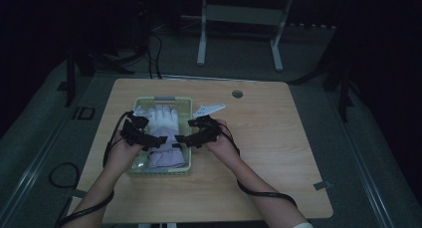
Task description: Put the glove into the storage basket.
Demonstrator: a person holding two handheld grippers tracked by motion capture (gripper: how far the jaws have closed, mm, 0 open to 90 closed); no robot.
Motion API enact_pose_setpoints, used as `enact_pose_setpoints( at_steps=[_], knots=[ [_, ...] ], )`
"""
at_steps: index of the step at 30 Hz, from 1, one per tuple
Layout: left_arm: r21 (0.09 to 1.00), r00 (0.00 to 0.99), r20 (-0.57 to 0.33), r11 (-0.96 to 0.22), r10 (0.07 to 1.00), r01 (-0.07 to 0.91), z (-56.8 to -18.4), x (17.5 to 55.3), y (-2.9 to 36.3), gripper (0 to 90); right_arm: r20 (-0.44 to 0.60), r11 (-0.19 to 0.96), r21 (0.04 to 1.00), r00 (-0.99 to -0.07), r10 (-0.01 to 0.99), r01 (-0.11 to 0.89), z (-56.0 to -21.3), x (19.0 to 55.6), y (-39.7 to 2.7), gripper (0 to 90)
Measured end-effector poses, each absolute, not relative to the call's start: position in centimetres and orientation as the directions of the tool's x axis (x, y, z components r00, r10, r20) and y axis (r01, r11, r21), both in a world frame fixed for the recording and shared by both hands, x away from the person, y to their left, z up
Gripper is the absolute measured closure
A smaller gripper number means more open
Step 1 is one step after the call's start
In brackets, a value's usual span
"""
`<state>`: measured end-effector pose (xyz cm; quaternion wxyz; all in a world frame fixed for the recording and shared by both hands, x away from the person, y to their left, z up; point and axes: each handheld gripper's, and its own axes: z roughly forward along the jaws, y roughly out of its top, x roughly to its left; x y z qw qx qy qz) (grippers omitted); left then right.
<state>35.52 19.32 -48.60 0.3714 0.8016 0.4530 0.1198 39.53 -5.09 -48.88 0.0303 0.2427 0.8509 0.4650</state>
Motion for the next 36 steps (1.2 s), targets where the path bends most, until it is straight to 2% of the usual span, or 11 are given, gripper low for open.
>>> enact_pose_setpoints(
  at_steps=[4, 19, 36],
  knots=[
    [0.750, 0.581, -0.192, -0.264, 0.791, 0.607, -48.2, 34.7, 18.6, 0.9, 0.171, 0.454, 0.805, -0.883, 0.437, 0.381, -48.8, 39.7, -5.7, 16.5],
    [0.805, 0.600, -0.176, -0.237, 0.781, 0.545, -47.1, 34.1, 15.3, 0.9, 0.159, 0.429, 0.817, -0.865, 0.476, 0.387, -48.0, 40.6, -9.4, 16.5],
    [0.838, 0.697, -0.190, -0.256, 0.692, 0.482, -46.7, 32.2, 11.1, 0.9, 0.137, 0.417, 0.825, -0.851, 0.507, 0.381, -47.9, 39.8, -14.2, 16.5]
  ],
)
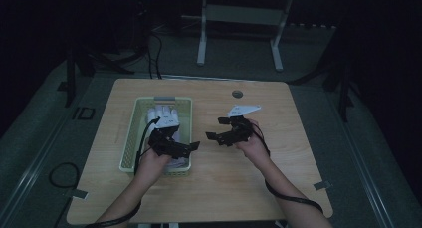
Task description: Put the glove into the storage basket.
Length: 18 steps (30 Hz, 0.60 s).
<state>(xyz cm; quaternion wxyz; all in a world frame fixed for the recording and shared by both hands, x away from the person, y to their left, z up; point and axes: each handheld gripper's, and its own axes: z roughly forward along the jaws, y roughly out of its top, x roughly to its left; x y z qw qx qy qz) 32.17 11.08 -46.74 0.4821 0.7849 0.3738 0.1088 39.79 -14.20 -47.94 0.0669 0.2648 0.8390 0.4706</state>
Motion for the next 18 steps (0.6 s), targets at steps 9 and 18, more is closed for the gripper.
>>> enact_pose_setpoints(
  at_steps=[9, 18],
  knots=[
    [0.850, 0.762, -0.201, -0.277, 0.616, 0.448, -46.9, 30.6, 7.6, 0.9, 0.138, 0.394, 0.831, -0.832, 0.538, 0.393, -48.3, 38.7, -18.1, 16.6],
    [0.843, 0.798, -0.166, -0.337, 0.579, 0.420, -47.7, 29.6, 3.9, 0.9, 0.125, 0.390, 0.832, -0.819, 0.559, 0.394, -48.8, 37.3, -21.9, 16.5]
  ],
)
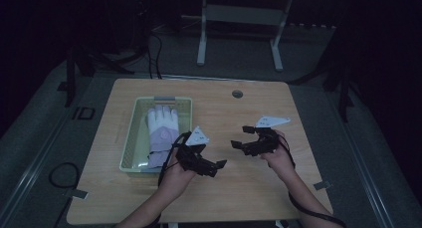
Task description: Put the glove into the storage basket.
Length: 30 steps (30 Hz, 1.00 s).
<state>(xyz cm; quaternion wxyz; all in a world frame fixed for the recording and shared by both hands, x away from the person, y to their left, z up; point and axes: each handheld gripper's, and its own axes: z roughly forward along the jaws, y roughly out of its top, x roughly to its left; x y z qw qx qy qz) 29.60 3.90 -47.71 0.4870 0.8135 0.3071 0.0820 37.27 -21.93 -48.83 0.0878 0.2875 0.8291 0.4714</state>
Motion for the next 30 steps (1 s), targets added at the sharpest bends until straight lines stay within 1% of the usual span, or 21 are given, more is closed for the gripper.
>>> enact_pose_setpoints(
  at_steps=[5, 7, 10, 14, 17, 21, 23, 25, 30],
  knots=[
    [0.837, 0.820, -0.162, -0.363, 0.549, 0.409, -48.4, 29.3, 2.3, 0.9, 0.102, 0.406, 0.830, -0.821, 0.562, 0.382, -49.4, 36.4, -23.6, 16.5],
    [0.830, 0.818, -0.145, -0.382, 0.556, 0.407, -48.8, 29.2, 1.7, 0.9, 0.102, 0.407, 0.830, -0.821, 0.562, 0.382, -49.7, 36.1, -24.3, 16.5],
    [0.831, 0.827, -0.156, -0.381, 0.540, 0.406, -49.5, 29.1, 0.9, 0.9, 0.108, 0.409, 0.827, -0.823, 0.558, 0.385, -50.4, 35.6, -25.1, 16.5],
    [0.826, 0.835, -0.148, -0.398, 0.530, 0.399, -50.5, 28.9, -0.2, 0.9, 0.090, 0.435, 0.815, -0.825, 0.557, 0.383, -51.4, 34.9, -26.0, 15.4],
    [0.819, 0.841, -0.150, -0.411, 0.520, 0.400, -51.7, 28.9, -1.0, 0.9, 0.096, 0.438, 0.806, -0.819, 0.565, 0.397, -52.2, 34.8, -26.8, 15.4],
    [0.801, 0.854, -0.126, -0.456, 0.505, 0.388, -53.3, 28.6, -2.1, 0.9, 0.115, 0.428, 0.800, -0.808, 0.578, 0.420, -53.2, 34.5, -27.7, 15.4],
    [0.802, 0.856, -0.118, -0.460, 0.503, 0.381, -53.8, 28.5, -2.3, 0.9, 0.120, 0.430, 0.795, -0.806, 0.580, 0.428, -53.7, 34.4, -28.0, 15.7],
    [0.806, 0.859, -0.133, -0.451, 0.494, 0.384, -54.3, 28.4, -2.4, 0.9, 0.135, 0.440, 0.778, -0.802, 0.581, 0.449, -54.2, 34.2, -28.2, 16.1],
    [0.813, 0.862, -0.152, -0.435, 0.483, 0.387, -55.2, 28.4, -2.6, 0.9, 0.131, 0.444, 0.771, -0.796, 0.591, 0.456, -55.0, 33.8, -28.8, 16.0]
  ],
)
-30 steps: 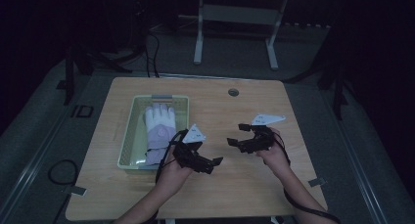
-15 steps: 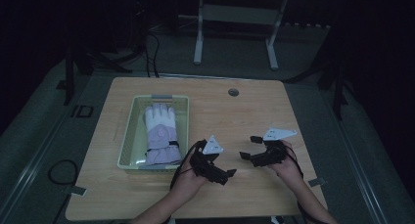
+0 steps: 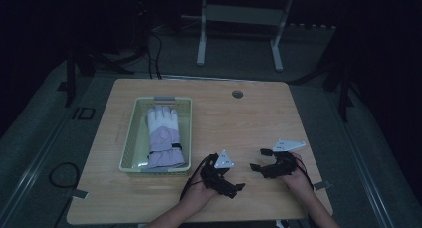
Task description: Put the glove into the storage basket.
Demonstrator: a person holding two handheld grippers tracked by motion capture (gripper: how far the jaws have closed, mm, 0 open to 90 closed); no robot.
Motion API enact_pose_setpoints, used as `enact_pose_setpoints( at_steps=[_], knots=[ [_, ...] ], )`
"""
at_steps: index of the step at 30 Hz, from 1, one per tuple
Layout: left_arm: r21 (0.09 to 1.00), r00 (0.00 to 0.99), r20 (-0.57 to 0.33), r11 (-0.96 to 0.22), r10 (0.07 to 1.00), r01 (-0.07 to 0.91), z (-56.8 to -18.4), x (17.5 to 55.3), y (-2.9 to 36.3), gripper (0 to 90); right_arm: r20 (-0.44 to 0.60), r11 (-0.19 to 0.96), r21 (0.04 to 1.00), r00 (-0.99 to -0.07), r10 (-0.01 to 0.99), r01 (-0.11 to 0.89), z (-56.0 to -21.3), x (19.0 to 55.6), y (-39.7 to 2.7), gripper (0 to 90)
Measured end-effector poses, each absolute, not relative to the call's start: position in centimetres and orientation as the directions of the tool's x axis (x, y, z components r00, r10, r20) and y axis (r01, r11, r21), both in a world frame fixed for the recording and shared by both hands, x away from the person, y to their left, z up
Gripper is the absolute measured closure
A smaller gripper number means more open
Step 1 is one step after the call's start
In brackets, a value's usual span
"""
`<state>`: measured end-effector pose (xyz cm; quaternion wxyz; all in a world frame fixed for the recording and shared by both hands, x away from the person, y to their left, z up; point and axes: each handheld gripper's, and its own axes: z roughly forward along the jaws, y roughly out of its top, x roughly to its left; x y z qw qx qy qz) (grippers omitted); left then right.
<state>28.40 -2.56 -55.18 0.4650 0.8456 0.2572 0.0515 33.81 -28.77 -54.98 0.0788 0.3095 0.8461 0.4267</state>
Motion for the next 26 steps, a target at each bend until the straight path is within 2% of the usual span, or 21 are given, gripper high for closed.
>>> enact_pose_setpoints(
  at_steps=[11, 26],
  knots=[
    [0.807, 0.852, -0.163, -0.430, 0.498, 0.405, -56.5, 28.3, -2.7, 0.9, 0.083, 0.458, 0.761, -0.769, 0.633, 0.459, -55.8, 33.3, -29.8, 12.8],
    [0.817, 0.838, -0.191, -0.391, 0.511, 0.425, -56.7, 28.3, -2.8, 0.9, 0.050, 0.433, 0.790, -0.748, 0.661, 0.435, -56.0, 32.8, -31.5, 13.6]
  ],
)
